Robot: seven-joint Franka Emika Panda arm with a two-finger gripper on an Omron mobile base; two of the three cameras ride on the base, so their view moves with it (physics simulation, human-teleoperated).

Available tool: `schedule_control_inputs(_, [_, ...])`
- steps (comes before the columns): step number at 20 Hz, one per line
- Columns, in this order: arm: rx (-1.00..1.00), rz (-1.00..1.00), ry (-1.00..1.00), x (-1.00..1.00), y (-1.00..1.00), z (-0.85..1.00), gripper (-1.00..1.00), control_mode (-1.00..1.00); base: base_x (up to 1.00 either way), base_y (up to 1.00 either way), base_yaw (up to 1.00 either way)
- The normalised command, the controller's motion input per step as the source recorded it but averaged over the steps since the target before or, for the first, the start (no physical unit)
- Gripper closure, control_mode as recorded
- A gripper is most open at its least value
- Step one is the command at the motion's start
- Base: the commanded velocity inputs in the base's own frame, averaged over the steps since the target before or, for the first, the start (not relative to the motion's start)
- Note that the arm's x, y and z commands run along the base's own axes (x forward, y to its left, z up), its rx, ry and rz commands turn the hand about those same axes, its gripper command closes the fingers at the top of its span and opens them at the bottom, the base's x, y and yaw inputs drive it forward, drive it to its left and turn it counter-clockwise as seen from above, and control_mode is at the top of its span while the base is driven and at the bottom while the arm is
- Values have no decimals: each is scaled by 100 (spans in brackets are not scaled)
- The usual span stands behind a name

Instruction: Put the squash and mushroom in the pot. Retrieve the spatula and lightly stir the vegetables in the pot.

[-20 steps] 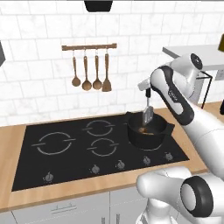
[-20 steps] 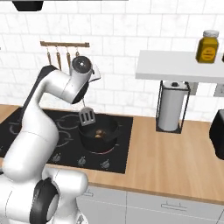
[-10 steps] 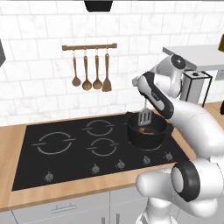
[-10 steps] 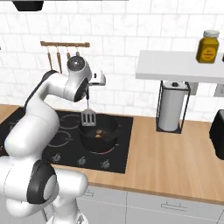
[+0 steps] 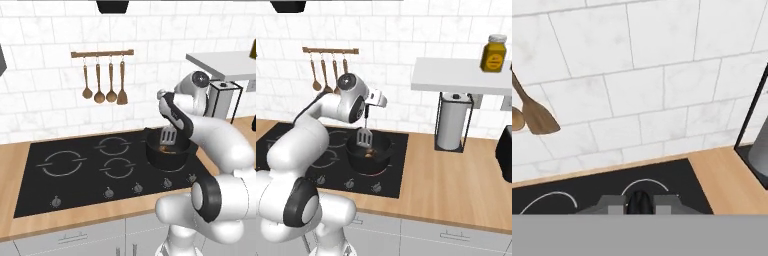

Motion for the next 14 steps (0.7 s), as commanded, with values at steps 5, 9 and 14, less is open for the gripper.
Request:
schedule_control_inputs(5, [12,-14,0,-2,0,-24,100,-100,0,0,0])
schedule_control_inputs(9, [6,-16,0,0,-27,-25,100,-100,0,0,0])
schedule_control_inputs(14, [5,-16,0,0,-42,-26,100,-100,0,0,0])
